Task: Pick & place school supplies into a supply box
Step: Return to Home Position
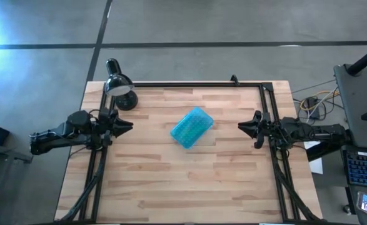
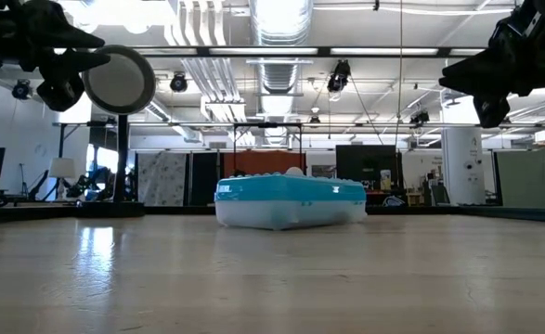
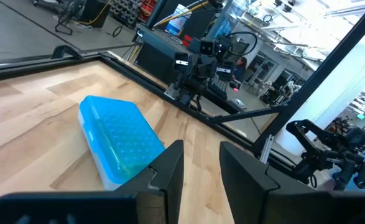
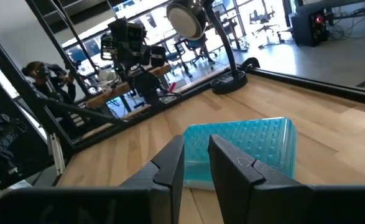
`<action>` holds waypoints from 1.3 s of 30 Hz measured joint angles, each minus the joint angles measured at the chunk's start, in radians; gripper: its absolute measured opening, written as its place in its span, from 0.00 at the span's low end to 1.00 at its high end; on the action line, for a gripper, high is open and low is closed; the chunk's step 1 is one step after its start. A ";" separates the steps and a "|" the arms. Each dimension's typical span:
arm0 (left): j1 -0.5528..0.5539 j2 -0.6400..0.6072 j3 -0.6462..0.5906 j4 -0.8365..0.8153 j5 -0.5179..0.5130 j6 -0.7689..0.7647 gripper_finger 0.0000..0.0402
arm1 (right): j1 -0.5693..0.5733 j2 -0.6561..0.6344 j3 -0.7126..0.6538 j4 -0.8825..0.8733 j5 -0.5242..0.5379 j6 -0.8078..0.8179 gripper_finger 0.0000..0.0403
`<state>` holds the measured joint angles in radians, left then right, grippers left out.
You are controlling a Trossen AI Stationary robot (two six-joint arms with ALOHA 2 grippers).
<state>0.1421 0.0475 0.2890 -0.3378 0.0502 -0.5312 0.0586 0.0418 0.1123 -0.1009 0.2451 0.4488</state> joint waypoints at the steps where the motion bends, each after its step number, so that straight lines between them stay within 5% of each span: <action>1: 0.000 0.000 0.000 0.000 0.000 0.000 0.22 | 0.000 0.000 0.000 0.000 0.000 0.000 0.17; 25: 0.000 0.001 0.000 0.000 0.000 0.001 0.22 | 0.000 0.000 0.000 0.001 0.000 0.000 0.17; 33: 0.000 -0.001 -0.033 0.080 -0.113 0.393 0.22 | 0.000 0.000 0.000 0.001 0.000 0.000 0.17; 39: 0.000 -0.005 -0.139 0.197 0.078 0.499 0.22 | 0.000 0.000 0.000 0.001 0.000 0.000 0.17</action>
<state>0.1423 0.0423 0.1500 -0.1405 0.1281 -0.0319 0.0582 0.0418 0.1123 -0.0998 0.2451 0.4492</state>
